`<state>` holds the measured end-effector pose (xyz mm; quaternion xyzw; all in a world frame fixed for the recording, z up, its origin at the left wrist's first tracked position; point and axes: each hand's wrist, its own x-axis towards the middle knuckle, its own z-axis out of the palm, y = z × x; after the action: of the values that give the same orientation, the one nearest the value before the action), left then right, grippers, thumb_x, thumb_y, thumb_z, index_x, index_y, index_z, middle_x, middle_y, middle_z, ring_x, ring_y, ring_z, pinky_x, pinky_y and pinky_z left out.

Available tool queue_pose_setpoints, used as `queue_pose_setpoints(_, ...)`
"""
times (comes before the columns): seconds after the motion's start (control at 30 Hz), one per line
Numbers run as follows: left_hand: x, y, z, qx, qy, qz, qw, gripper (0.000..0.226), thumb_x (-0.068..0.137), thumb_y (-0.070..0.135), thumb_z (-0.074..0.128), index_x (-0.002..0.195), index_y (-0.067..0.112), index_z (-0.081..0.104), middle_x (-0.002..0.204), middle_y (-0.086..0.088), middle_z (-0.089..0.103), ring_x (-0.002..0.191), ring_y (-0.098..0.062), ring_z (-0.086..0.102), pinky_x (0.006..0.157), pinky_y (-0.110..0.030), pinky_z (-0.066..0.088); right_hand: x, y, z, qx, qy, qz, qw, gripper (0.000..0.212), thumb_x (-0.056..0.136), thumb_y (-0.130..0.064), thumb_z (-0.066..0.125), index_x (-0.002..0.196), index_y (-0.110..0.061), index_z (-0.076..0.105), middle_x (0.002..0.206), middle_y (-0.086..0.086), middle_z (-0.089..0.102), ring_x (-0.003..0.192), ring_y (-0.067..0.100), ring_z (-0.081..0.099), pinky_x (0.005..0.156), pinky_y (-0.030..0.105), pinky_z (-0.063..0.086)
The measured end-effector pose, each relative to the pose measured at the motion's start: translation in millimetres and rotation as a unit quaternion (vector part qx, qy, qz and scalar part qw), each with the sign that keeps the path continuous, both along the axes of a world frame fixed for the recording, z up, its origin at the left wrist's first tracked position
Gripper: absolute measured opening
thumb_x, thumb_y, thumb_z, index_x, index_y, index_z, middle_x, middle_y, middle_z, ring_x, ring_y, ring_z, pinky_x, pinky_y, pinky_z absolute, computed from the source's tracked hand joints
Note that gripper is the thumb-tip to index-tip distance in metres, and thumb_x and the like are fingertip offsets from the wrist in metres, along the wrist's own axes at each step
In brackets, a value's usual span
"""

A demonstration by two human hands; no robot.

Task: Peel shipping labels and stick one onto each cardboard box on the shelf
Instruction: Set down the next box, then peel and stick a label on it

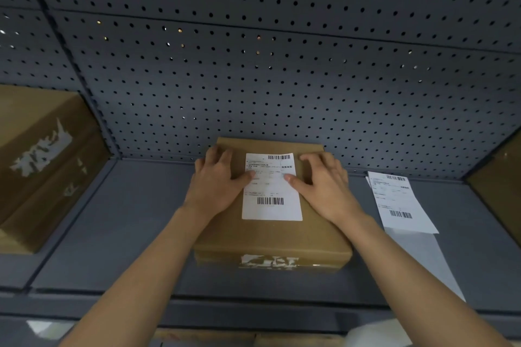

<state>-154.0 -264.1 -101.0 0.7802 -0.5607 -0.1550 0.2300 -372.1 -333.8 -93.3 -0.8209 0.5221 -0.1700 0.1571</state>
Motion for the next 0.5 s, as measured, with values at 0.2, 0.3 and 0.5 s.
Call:
queue_pose_setpoints(0.2, 3, -31, 8, -0.017, -0.003, 0.060, 0.998, 0.065, 0.089, 0.056, 0.059, 0.140, 0.020, 0.043, 0.140, -0.014, 0.032, 0.130, -0.040, 0.034, 0.100, -0.052, 0.042, 17, -34, 1, -0.005, 0.007, -0.068, 0.998, 0.040, 0.092, -0.058, 0.053, 0.107, -0.021, 0.054, 0.110, 0.000, 0.035, 0.116, 0.028, 0.035, 0.099, 0.038, 0.027)
queue_pose_setpoints(0.3, 3, -38, 10, -0.016, 0.005, 0.075, 0.997, 0.058, 0.090, 0.054, 0.059, 0.136, 0.022, 0.044, 0.136, -0.014, 0.033, 0.127, -0.040, 0.036, 0.096, -0.052, 0.044, 22, -44, 1, -0.003, 0.011, -0.086, 0.996, 0.038, 0.093, -0.058, 0.051, 0.102, -0.021, 0.054, 0.106, 0.000, 0.035, 0.113, 0.028, 0.034, 0.091, 0.036, 0.026)
queue_pose_setpoints(0.5, 10, -35, 9, -0.013, 0.013, 0.061, 0.998, 0.060, 0.091, 0.056, 0.057, 0.139, 0.023, 0.041, 0.138, -0.015, 0.035, 0.128, -0.040, 0.039, 0.098, -0.053, 0.043, 18, -46, -2, -0.020, -0.009, -0.067, 0.997, 0.035, 0.094, -0.054, 0.053, 0.106, -0.022, 0.058, 0.105, 0.000, 0.041, 0.112, 0.026, 0.041, 0.094, 0.036, 0.031)
